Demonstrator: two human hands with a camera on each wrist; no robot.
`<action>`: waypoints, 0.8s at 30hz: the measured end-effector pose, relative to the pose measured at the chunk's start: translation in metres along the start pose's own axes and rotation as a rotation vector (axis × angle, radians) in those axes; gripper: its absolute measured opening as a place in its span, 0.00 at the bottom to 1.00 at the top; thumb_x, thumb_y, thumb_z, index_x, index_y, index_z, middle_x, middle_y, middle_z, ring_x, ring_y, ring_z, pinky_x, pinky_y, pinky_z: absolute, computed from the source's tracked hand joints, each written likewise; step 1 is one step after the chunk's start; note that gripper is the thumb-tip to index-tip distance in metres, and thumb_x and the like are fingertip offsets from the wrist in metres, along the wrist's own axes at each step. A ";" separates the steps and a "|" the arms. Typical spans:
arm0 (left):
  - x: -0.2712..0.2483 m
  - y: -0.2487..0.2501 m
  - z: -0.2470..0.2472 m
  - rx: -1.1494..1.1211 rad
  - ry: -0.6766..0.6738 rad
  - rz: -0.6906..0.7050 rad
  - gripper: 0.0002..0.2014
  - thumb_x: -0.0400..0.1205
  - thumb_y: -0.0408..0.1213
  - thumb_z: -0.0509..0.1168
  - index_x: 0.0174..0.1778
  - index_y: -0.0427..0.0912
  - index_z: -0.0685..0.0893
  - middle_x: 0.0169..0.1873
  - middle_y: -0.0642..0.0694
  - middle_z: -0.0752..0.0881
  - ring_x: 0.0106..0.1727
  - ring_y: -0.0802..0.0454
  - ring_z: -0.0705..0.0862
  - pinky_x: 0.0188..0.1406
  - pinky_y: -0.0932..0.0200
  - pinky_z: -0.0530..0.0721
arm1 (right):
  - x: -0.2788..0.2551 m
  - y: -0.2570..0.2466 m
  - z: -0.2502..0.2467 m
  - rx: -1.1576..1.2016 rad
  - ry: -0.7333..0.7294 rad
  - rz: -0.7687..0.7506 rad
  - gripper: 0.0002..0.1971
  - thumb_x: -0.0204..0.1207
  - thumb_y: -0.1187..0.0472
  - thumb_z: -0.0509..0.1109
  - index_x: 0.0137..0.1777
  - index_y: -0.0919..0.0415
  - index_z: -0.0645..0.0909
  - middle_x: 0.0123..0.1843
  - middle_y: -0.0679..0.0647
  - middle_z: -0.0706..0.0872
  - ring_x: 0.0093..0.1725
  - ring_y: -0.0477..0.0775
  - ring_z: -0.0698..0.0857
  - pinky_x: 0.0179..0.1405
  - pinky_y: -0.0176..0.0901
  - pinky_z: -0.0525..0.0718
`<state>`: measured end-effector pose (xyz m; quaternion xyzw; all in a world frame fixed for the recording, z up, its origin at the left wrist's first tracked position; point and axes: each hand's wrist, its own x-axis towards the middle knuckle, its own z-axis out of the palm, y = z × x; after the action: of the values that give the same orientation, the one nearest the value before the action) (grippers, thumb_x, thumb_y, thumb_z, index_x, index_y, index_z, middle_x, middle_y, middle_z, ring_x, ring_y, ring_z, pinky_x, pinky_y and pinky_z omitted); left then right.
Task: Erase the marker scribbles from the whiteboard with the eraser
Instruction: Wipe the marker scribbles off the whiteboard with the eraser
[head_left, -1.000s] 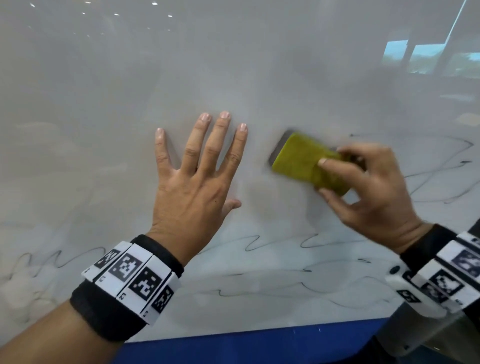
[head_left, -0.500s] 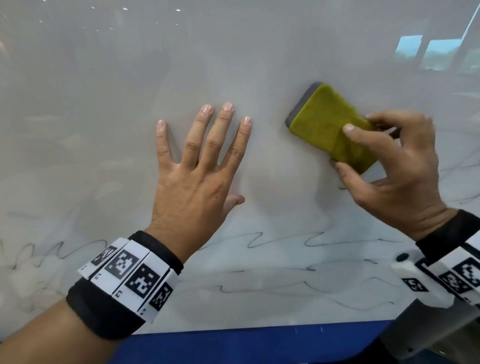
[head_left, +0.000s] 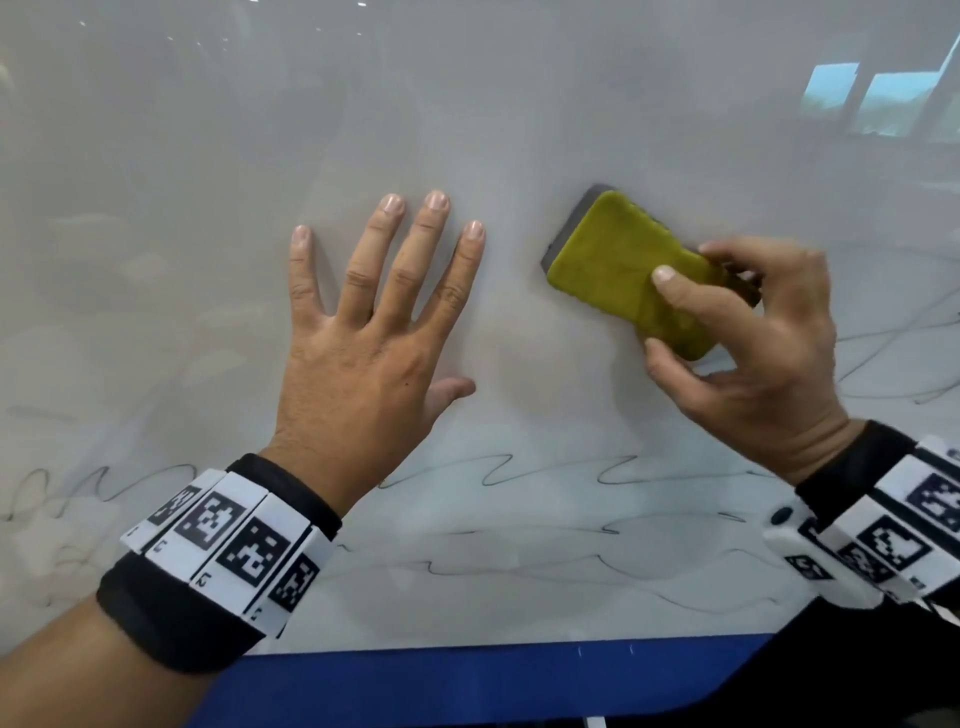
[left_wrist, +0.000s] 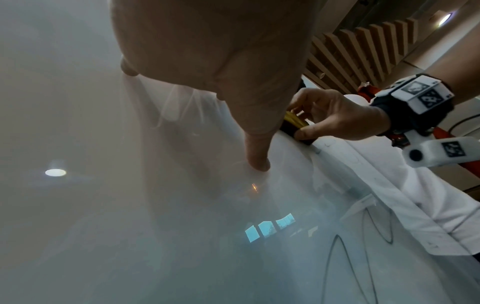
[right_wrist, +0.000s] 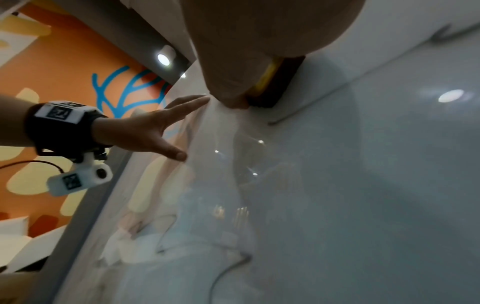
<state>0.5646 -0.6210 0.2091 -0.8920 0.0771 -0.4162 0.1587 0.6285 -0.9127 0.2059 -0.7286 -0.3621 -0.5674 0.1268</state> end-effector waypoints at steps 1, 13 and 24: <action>-0.001 0.000 0.000 0.001 0.002 0.001 0.56 0.71 0.64 0.71 0.88 0.48 0.47 0.86 0.43 0.47 0.86 0.40 0.49 0.76 0.20 0.54 | -0.004 -0.005 0.003 0.007 -0.004 -0.013 0.18 0.74 0.61 0.77 0.64 0.60 0.83 0.62 0.64 0.76 0.56 0.70 0.78 0.51 0.61 0.82; -0.010 -0.002 0.003 0.028 -0.043 0.004 0.56 0.71 0.61 0.73 0.87 0.49 0.46 0.87 0.42 0.48 0.87 0.40 0.48 0.77 0.21 0.53 | -0.010 -0.018 0.012 0.017 -0.080 -0.033 0.16 0.73 0.64 0.78 0.62 0.61 0.87 0.59 0.69 0.82 0.53 0.72 0.80 0.48 0.63 0.82; -0.032 -0.016 0.026 0.038 -0.061 0.034 0.51 0.75 0.60 0.71 0.87 0.50 0.48 0.87 0.43 0.48 0.87 0.41 0.48 0.76 0.21 0.54 | -0.041 -0.031 0.040 0.028 -0.190 -0.221 0.17 0.73 0.66 0.76 0.62 0.58 0.85 0.57 0.68 0.85 0.51 0.70 0.81 0.49 0.60 0.81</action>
<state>0.5641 -0.5920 0.1762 -0.8995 0.0794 -0.3877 0.1851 0.6334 -0.8825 0.1478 -0.7329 -0.4582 -0.5013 0.0389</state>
